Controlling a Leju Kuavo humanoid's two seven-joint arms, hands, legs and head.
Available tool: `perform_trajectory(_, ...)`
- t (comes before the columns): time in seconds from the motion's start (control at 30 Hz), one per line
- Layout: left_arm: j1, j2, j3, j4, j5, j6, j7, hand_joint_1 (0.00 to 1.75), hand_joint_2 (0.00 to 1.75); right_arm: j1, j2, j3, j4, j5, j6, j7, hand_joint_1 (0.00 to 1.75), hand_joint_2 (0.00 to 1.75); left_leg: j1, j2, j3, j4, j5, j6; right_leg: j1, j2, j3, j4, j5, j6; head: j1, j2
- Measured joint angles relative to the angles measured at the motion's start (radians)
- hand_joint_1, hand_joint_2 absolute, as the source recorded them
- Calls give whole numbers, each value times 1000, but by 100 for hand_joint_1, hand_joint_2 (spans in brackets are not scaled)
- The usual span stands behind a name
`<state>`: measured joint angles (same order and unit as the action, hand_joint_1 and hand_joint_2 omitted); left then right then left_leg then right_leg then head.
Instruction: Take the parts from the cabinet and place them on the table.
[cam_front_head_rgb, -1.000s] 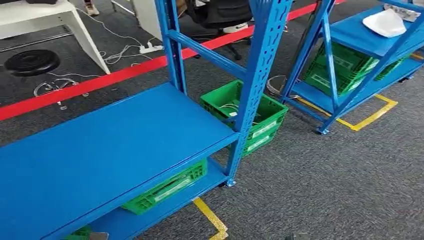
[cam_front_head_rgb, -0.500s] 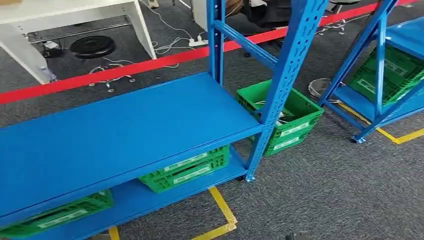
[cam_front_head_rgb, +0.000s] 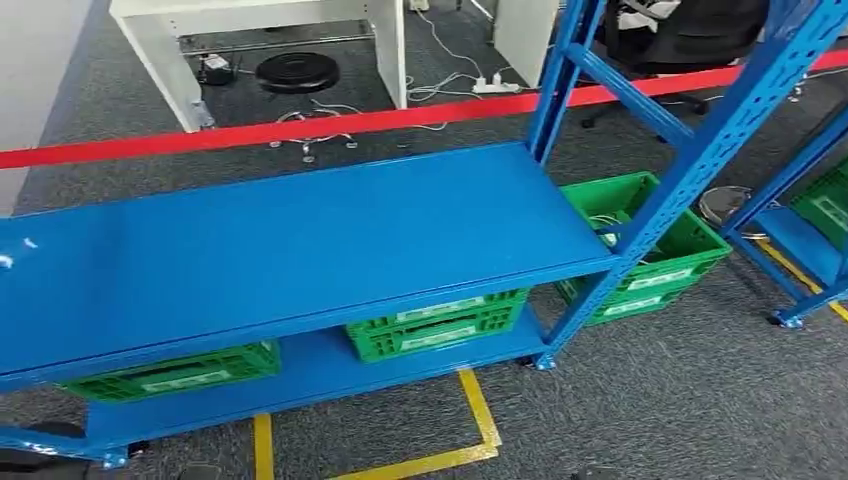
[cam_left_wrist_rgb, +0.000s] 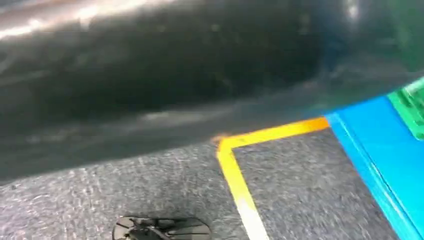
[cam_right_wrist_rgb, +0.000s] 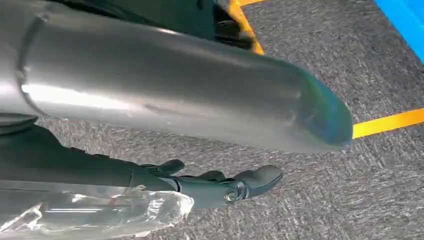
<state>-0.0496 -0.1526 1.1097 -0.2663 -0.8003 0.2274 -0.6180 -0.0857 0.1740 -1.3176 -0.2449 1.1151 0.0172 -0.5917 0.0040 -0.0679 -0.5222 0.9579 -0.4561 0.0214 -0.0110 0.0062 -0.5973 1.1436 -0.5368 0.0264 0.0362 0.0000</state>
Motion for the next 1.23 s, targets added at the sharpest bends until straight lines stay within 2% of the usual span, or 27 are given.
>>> perform_trajectory(0.03,-1,-1,0,0,-2,0,0,0,0,0,0,0,0,0,0,0,0,0,1,-13,-1,3,0,-2,-4,34,57,-99,37,-2,0,0)
perform_trajectory(0.07,-3,-2,0,0,-3,0,0,0,0,0,0,0,0,-1,0,0,0,0,-2,-23,-6,6,1,-8,-8,98,81,-145,24,-7,0,0)
perform_trajectory(0.1,-7,-2,0,0,-5,0,0,0,0,1,0,0,0,-1,0,0,0,0,-4,-34,-15,16,2,-14,-12,96,84,-165,24,-7,-4,0)
perform_trajectory(0.13,-7,-2,0,0,-5,0,0,0,0,0,0,0,0,-1,0,0,0,0,1,-42,-22,15,6,-21,-7,87,89,-157,24,-8,-2,0)
perform_trajectory(0.2,-2,-2,1,0,-6,1,0,0,0,-1,0,0,0,-3,2,0,0,0,6,-62,-30,14,14,-36,-4,70,85,-154,29,-20,-2,0)
perform_trajectory(0.23,-1,0,2,0,-6,2,2,0,0,-1,1,0,0,-4,5,-2,0,0,7,-57,-34,21,7,-38,-13,55,87,-164,36,-31,-2,0)
perform_trajectory(0.27,0,0,3,0,-6,3,3,0,0,-1,0,0,0,-8,6,-3,0,0,1,-4,-46,51,-21,-42,-10,46,87,-166,38,-36,-7,0)
perform_trajectory(0.3,-5,-1,3,0,-5,3,3,0,0,0,0,0,0,-8,8,-5,0,0,2,31,-79,118,-64,-47,-8,34,84,-166,40,-39,-18,0)
perform_trajectory(0.33,-8,-1,4,0,-5,3,3,0,0,3,0,0,0,-8,10,-5,0,0,4,49,-119,206,-108,-51,-6,21,81,-165,40,-39,-18,0)
perform_trajectory(0.37,-9,-1,5,0,-6,3,3,0,0,5,0,-1,0,-8,11,-5,0,0,5,59,-156,289,-143,-53,-4,10,78,-165,40,-40,-18,0)
perform_trajectory(0.4,-8,-3,5,0,-6,3,3,0,0,5,0,-1,0,-8,11,-5,0,0,6,61,-180,343,-157,-54,-2,1,75,-164,40,-40,-18,0)
perform_trajectory(0.43,-6,-3,5,0,-6,3,3,0,0,5,0,-1,0,-8,11,-5,0,0,6,61,-174,342,-141,-55,-1,-6,75,-164,40,-40,-18,0)
perform_trajectory(0.47,-4,-3,5,0,-6,3,3,0,0,4,0,-1,0,-9,10,-5,0,0,6,62,-144,291,-104,-52,0,-9,75,-163,40,-40,-19,0)
perform_trajectory(0.53,-3,-3,6,0,-6,4,10,0,0,0,0,-1,0,-14,9,-4,0,0,4,62,-41,106,-16,-39,2,-14,80,-163,41,-39,-19,0)
perform_trajectory(0.57,-4,-2,6,0,-7,5,13,0,0,-1,0,-1,0,-16,10,-4,0,0,0,63,-5,36,-8,-28,2,-16,80,-164,41,-38,-18,0)
perform_trajectory(0.6,-5,0,7,0,-8,5,18,0,0,-3,0,-2,1,-18,10,-4,0,0,-2,64,5,14,-16,-23,10,-17,73,-158,41,-32,-18,0)
perform_trajectory(0.67,-5,-5,8,0,-11,5,23,0,0,-3,-1,-2,0,-21,9,-2,0,0,0,64,-2,12,-15,-41,10,-18,64,-151,39,-38,-14,0)
perform_trajectory(0.97,-3,-6,23,0,-16,5,27,0,0,-4,-1,-2,0,-27,10,1,0,0,-10,64,-7,13,-11,-24,1,-17,65,-162,51,-18,-15,0)
perform_trajectory(1.0,-3,-5,23,0,-16,5,27,0,175,-3,-1,-2,0,-27,10,1,0,175,-10,64,-7,14,-11,-23,0,-17,65,-162,52,-18,-15,0)
perform_trajectory(1.17,-3,-6,24,0,-32,3,33,0,175,-4,-1,-2,0,-30,10,9,0,175,-11,64,-8,14,-10,-21,0,-17,64,-162,53,-16,-15,0)
perform_trajectory(1.2,-3,-5,24,0,-39,2,38,0,0,-4,-1,-2,0,-30,7,17,0,175,-11,64,-8,14,-10,-21,0,-17,64,-162,53,-16,-15,0)
perform_trajectory(1.23,-3,-6,24,0,-36,-7,37,0,0,-4,-1,-2,0,-38,10,18,0,0,-11,64,-8,14,-9,-20,0,-17,64,-162,53,-16,-15,0)
